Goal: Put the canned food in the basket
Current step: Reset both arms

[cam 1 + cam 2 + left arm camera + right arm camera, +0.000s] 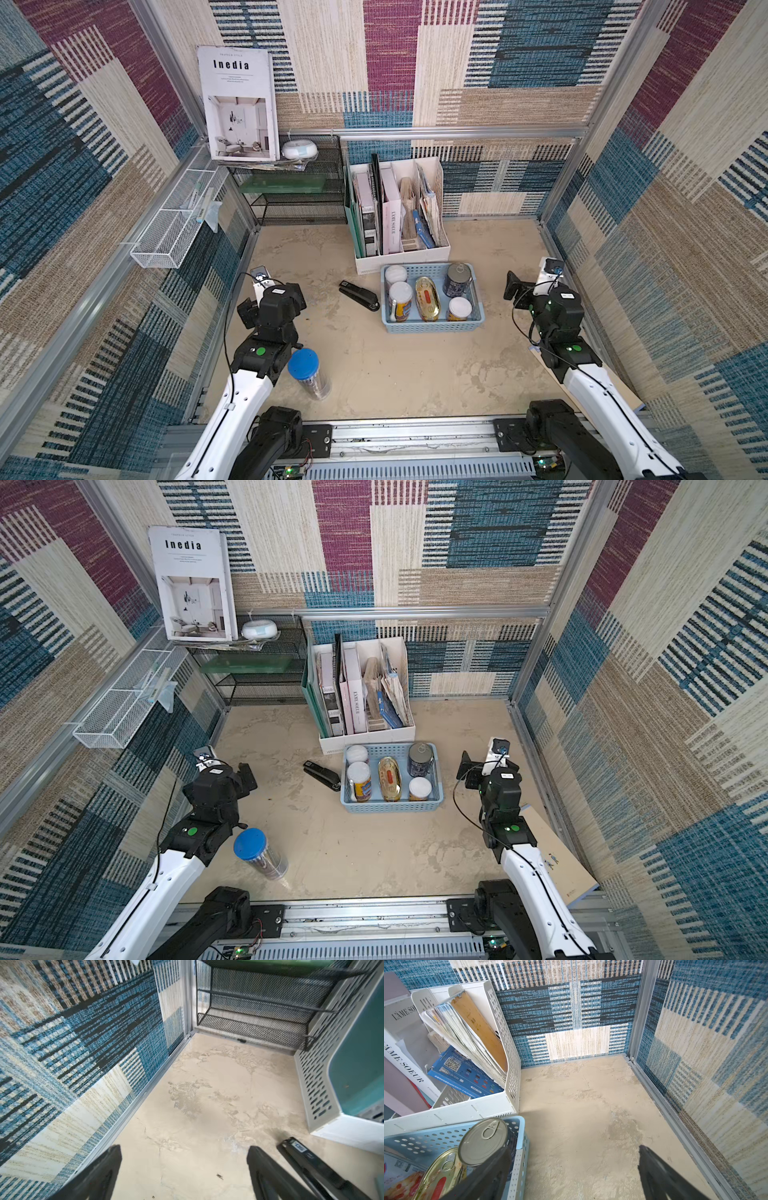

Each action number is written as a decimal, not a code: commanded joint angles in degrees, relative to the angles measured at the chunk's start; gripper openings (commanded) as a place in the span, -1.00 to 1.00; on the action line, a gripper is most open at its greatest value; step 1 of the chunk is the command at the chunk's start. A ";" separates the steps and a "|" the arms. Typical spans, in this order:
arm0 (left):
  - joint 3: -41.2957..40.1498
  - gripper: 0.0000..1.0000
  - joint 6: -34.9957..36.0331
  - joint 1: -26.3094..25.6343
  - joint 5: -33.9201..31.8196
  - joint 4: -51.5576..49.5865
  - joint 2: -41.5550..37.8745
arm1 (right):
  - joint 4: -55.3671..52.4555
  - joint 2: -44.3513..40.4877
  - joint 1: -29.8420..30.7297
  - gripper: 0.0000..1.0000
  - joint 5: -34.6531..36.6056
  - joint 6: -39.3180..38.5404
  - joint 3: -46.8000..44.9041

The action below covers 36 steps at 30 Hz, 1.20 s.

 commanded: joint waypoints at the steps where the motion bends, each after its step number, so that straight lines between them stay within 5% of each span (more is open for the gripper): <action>1: -4.61 0.99 4.58 0.77 2.84 12.77 2.13 | 10.53 1.31 -0.19 0.99 1.53 -2.17 -2.57; 7: -11.34 0.99 7.50 1.34 0.56 29.75 10.70 | 23.71 7.70 -1.08 0.99 4.47 -5.03 -8.05; 17: -17.61 0.97 10.30 3.04 7.83 54.27 27.94 | 33.54 17.27 -1.91 0.99 3.57 -8.06 -12.41; 25: -19.76 0.97 11.99 3.79 13.10 65.53 34.39 | 39.29 19.29 -2.39 0.99 -0.55 -9.92 -15.11; 36: -17.39 0.92 13.31 4.05 16.20 67.28 40.59 | 50.74 28.24 -2.60 0.99 -2.43 -8.48 -15.09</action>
